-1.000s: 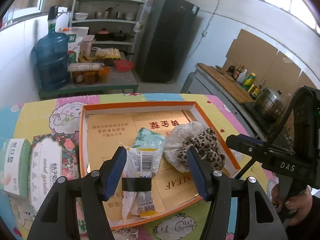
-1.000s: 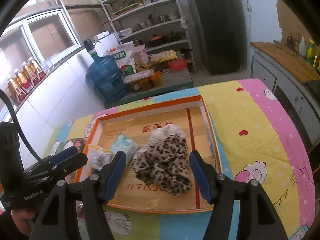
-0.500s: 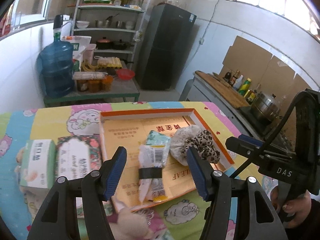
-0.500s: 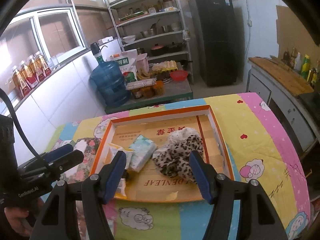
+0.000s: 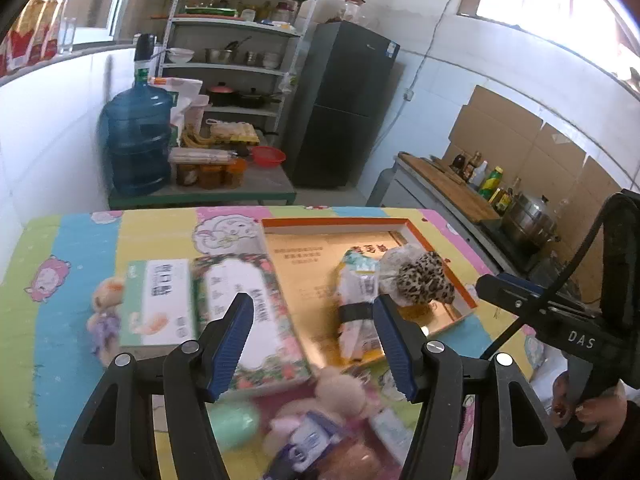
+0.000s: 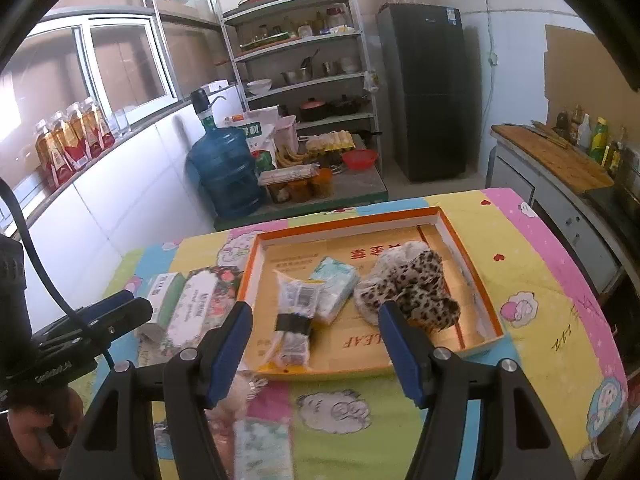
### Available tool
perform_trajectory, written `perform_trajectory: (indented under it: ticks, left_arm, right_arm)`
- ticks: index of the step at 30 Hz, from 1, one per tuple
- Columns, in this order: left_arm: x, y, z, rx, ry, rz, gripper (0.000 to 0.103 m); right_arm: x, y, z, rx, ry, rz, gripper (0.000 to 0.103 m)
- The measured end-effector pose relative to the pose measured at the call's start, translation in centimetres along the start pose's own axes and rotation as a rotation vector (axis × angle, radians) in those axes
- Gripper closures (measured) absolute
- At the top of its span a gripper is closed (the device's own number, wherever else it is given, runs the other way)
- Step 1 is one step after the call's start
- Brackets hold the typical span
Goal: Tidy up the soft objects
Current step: 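Withdraw both open grippers from the box toward the pile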
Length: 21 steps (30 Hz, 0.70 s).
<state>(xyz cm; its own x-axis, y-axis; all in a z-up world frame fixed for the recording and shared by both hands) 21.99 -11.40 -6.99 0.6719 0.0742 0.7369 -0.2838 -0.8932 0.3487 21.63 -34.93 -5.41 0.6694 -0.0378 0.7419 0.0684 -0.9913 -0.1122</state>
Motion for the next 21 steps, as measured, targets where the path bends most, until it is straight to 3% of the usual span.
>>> perform_trajectory:
  ticks: [15,21]
  left_arm:
    - [-2.2,-4.0,-5.2,-0.012,0.024,0.015,0.039]
    - [-4.0,-3.9,-5.3,-0.096,-0.008,0.056,0.039]
  right_arm:
    - [-2.5,-4.8,-2.9,-0.002,0.017,-0.023,0.038]
    - [-4.3,-6.1,-2.7,0.009,-0.020,-0.035,0.037]
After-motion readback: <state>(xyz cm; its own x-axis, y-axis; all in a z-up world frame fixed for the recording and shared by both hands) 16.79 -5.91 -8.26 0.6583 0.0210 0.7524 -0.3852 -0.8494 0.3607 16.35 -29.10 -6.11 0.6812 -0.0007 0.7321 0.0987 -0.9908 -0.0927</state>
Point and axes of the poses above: each gripper's, at about its wrist camera, not at the fingertips, and z roughly the way its jaws point, y to its right, x to its top, the point moved 2 cm from there along z, roughly the way its jaws point, and after that the axes turned 6 degrees about -x, right-handed, at the moved point
